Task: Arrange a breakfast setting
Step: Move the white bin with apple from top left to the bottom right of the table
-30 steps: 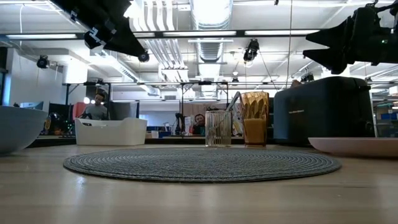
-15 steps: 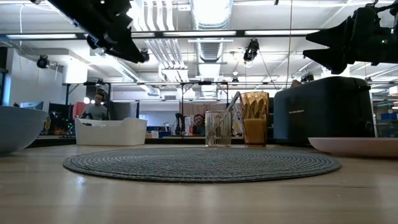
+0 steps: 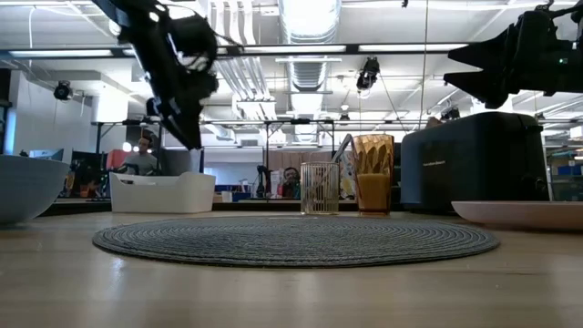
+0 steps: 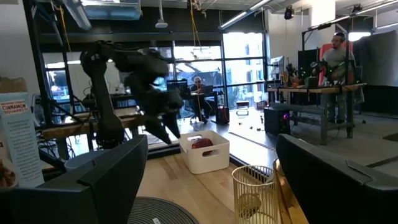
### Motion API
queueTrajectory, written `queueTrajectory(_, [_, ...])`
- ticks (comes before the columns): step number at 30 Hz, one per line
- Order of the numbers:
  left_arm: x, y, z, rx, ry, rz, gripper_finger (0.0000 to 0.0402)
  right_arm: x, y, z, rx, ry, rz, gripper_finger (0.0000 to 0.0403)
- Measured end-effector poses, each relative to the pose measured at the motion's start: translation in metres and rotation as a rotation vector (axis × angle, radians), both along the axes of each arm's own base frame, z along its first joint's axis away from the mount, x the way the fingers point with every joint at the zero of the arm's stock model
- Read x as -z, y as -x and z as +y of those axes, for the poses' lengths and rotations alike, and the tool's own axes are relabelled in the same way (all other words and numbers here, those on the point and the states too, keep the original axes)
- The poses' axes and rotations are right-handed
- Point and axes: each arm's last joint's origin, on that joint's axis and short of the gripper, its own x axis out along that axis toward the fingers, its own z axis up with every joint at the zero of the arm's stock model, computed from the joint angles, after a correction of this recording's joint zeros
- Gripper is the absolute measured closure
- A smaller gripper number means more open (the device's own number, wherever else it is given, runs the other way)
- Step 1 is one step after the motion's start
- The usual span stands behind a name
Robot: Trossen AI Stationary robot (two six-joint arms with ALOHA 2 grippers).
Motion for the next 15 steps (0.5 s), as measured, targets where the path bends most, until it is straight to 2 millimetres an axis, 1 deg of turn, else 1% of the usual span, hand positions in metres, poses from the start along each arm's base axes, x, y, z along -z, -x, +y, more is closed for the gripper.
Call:
queueTrajectory(3, [0.006, -0.007, 0.015, -0.026, 0.020, 0.049, 0.0233, 0.000, 0.000, 0.000, 0.000, 0.000, 0.000, 0.0057])
queueTrajectory(6, [0.013, -0.016, 0.025, -0.040, 0.039, 0.082, 0.0241, 0.000, 0.000, 0.000, 0.000, 0.000, 0.000, 0.0057])
queueTrajectory(11, [0.019, -0.027, 0.035, -0.049, 0.025, 0.143, 0.0248, 0.000, 0.000, 0.000, 0.000, 0.000, 0.000, 0.0057])
queueTrajectory(15, [0.021, -0.028, 0.039, -0.072, -0.041, 0.214, 0.0249, 0.000, 0.000, 0.000, 0.000, 0.000, 0.000, 0.0058])
